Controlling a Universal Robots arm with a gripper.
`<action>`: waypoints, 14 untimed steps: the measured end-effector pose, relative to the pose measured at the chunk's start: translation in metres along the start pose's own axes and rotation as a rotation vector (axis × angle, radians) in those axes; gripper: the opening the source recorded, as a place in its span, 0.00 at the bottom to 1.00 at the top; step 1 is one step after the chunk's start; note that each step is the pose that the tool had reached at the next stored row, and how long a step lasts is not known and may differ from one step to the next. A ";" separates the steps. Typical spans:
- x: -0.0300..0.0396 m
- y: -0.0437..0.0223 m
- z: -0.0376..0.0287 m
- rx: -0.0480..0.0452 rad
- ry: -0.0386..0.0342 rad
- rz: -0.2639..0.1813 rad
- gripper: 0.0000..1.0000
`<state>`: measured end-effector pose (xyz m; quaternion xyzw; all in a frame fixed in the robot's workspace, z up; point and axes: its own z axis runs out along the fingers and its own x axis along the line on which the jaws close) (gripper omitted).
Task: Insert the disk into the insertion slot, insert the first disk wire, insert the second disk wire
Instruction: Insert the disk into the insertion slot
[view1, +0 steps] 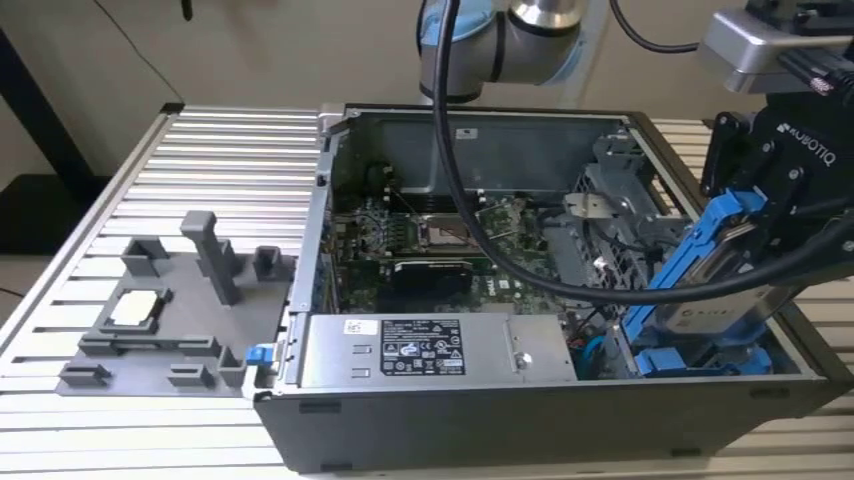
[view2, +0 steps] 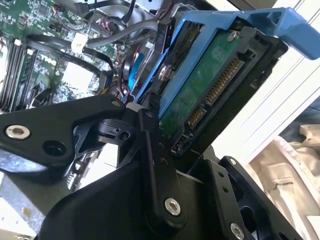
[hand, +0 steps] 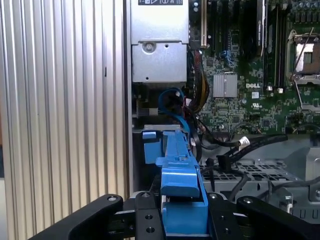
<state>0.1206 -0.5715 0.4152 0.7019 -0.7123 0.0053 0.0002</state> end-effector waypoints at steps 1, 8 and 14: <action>-0.0002 -0.0002 0.0007 0.0000 0.0000 -0.001 0.33; -0.0006 -0.0009 0.0061 0.0002 -0.0015 -0.015 0.33; -0.0011 -0.0009 0.0131 0.0000 -0.0093 -0.022 0.33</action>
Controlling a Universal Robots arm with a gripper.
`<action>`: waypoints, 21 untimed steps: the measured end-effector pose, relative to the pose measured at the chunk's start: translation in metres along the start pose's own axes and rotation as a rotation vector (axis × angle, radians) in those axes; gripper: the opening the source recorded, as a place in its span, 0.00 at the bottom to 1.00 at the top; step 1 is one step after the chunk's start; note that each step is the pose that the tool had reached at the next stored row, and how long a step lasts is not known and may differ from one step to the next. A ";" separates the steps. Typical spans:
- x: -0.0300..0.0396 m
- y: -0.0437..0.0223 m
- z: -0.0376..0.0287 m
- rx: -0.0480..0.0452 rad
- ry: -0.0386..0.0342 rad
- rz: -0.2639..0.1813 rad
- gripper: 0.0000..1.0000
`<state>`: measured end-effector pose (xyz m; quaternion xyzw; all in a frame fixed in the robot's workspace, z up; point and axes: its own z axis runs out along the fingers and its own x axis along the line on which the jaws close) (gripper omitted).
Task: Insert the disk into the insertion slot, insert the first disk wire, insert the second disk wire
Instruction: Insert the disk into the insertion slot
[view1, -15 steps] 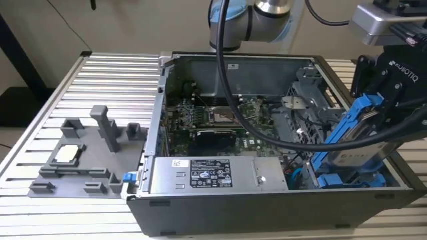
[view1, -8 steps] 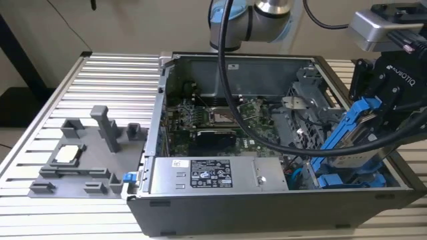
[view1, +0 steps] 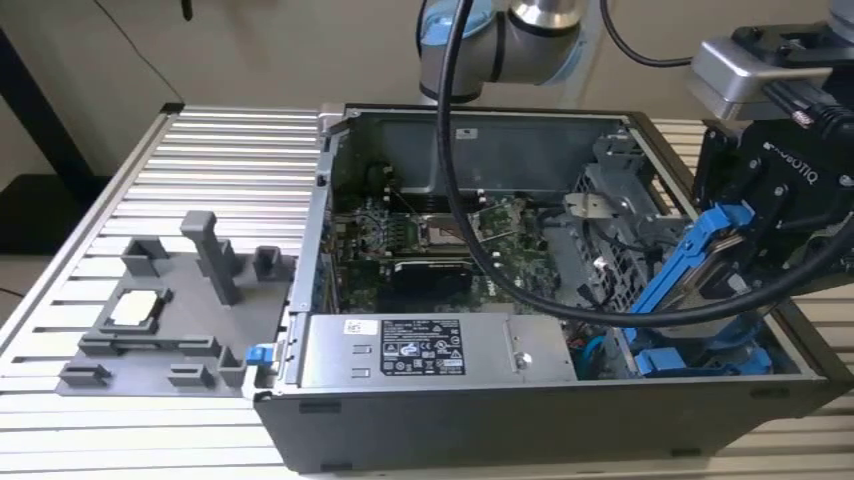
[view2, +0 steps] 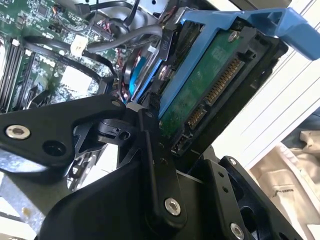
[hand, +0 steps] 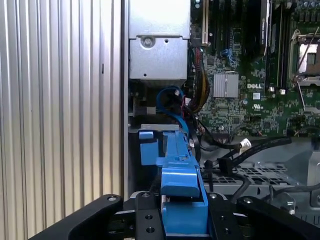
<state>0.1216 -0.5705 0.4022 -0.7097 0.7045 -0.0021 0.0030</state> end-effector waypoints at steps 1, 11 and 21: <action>-0.0001 0.0000 0.0013 0.0000 -0.0006 -0.001 0.33; -0.0002 -0.0011 0.0191 0.0000 -0.0017 -0.006 0.33; -0.0003 -0.0016 0.0251 0.0001 -0.0029 -0.008 0.33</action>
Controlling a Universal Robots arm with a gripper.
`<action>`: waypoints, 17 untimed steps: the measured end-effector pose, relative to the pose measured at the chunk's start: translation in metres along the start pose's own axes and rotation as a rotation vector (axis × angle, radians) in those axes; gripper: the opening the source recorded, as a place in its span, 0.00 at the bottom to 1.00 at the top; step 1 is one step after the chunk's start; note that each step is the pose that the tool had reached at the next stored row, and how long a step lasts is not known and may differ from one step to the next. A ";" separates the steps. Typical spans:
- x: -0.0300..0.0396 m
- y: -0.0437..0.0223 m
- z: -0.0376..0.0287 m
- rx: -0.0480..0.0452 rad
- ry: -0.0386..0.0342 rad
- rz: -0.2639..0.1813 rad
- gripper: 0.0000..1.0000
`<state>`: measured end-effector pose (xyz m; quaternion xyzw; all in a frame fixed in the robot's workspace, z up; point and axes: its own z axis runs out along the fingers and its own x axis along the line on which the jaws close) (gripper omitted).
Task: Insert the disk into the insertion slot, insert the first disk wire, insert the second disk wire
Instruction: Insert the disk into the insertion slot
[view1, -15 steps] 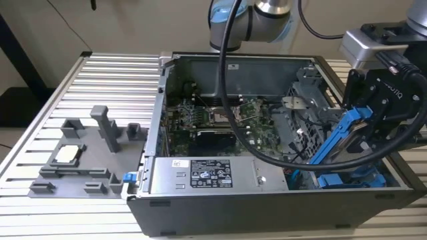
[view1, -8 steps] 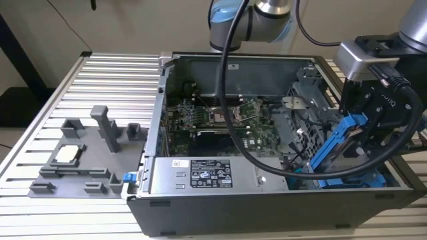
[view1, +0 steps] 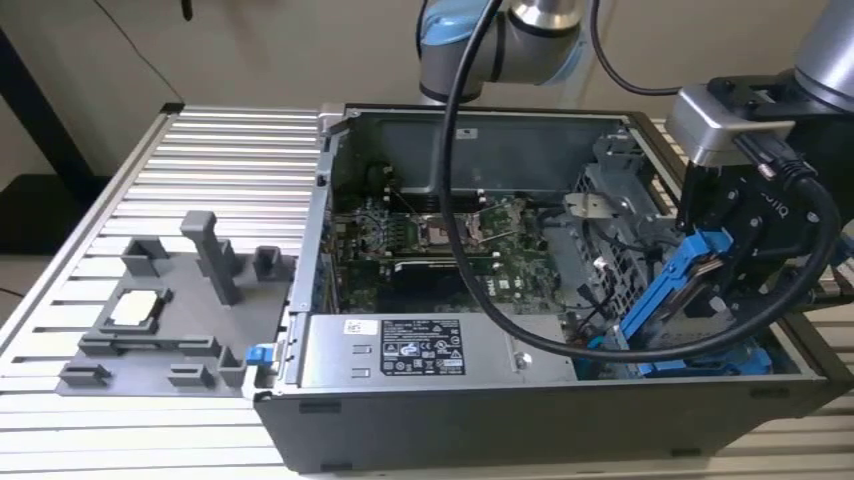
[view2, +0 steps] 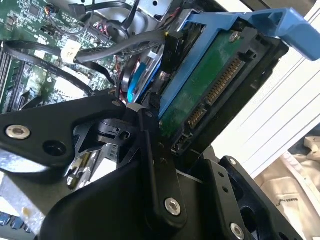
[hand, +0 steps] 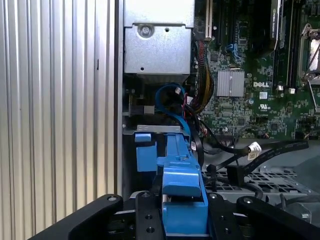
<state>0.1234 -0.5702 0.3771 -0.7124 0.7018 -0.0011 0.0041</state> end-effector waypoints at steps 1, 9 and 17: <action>0.0000 -0.0001 0.0000 0.0001 0.0000 0.000 0.34; 0.0001 -0.0001 -0.0061 0.0000 0.0001 0.000 0.41; -0.0009 -0.0003 -0.0266 0.0008 0.0004 0.000 0.41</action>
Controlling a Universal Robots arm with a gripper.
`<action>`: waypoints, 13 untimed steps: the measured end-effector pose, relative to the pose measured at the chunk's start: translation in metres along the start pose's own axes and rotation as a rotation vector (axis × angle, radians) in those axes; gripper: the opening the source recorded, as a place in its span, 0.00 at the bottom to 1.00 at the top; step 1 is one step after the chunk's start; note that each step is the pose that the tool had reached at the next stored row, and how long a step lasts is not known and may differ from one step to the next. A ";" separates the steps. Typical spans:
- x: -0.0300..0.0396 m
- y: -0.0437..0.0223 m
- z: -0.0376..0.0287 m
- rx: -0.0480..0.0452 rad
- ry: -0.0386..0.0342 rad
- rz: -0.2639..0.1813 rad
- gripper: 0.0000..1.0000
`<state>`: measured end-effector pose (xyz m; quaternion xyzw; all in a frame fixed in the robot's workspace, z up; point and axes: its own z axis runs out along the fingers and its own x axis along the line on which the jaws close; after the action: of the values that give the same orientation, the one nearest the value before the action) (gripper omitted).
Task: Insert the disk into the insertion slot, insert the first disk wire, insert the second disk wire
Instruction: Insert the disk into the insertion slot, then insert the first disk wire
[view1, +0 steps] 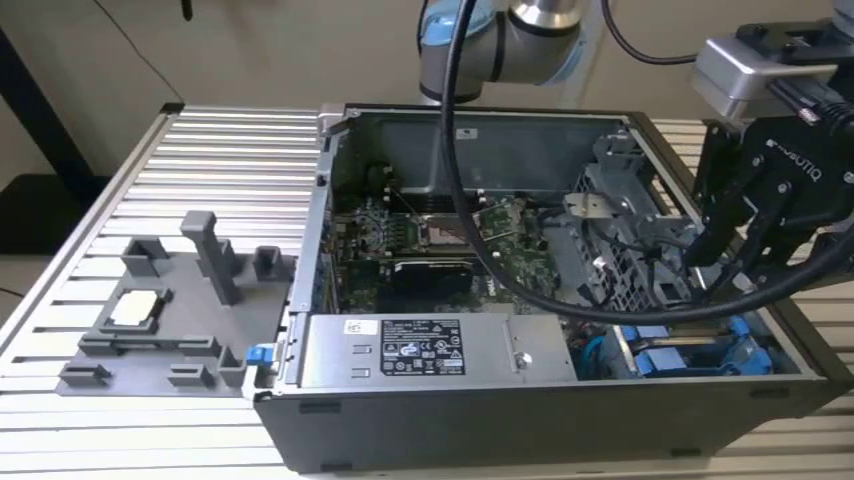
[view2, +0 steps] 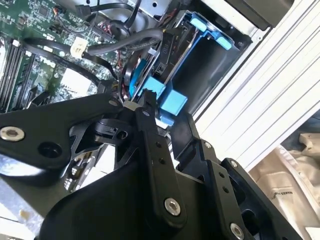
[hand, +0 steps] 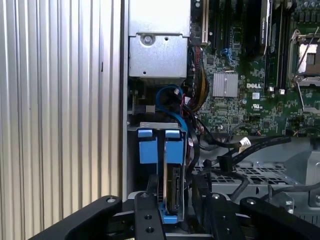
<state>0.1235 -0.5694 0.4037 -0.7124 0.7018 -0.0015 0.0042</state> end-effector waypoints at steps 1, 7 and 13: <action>-0.0003 0.0000 0.0000 0.0006 0.0002 0.000 0.41; -0.0019 0.0016 0.0005 0.0970 0.0016 -0.002 0.41; -0.0043 0.0032 0.0009 0.2057 0.0033 -0.006 0.41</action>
<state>0.1203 -0.5652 0.4027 -0.7103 0.6958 -0.0747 0.0762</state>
